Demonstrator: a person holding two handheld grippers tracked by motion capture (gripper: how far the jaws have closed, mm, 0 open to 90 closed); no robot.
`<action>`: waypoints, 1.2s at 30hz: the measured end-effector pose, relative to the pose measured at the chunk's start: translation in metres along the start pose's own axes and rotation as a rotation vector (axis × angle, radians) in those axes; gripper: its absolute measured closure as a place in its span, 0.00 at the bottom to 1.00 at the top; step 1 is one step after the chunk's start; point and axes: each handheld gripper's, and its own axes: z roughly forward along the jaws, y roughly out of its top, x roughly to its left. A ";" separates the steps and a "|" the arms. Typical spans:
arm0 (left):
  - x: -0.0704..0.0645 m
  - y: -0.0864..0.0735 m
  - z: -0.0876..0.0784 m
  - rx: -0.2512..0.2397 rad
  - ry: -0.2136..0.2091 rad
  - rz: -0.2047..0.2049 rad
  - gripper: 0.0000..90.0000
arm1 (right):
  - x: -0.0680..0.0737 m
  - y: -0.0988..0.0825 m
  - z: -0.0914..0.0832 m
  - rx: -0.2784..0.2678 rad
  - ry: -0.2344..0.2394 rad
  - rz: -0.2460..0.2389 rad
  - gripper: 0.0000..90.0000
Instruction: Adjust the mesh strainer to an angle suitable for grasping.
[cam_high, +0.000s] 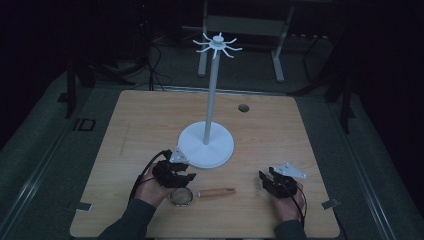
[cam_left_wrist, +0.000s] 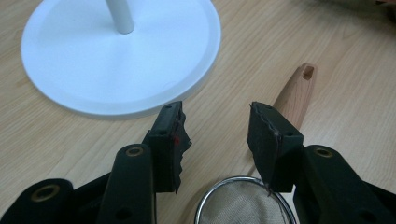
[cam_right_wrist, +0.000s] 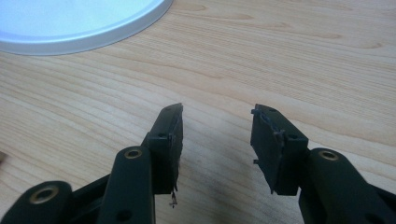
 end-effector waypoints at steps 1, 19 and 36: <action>-0.001 0.001 0.001 0.003 -0.003 0.001 0.62 | 0.000 0.000 0.000 0.000 0.000 0.000 0.59; -0.012 0.020 0.016 0.097 -0.044 0.069 0.62 | 0.000 0.000 0.000 0.001 -0.001 0.001 0.58; -0.023 0.040 0.032 0.211 -0.086 0.163 0.63 | 0.000 0.000 0.000 0.000 0.003 0.004 0.58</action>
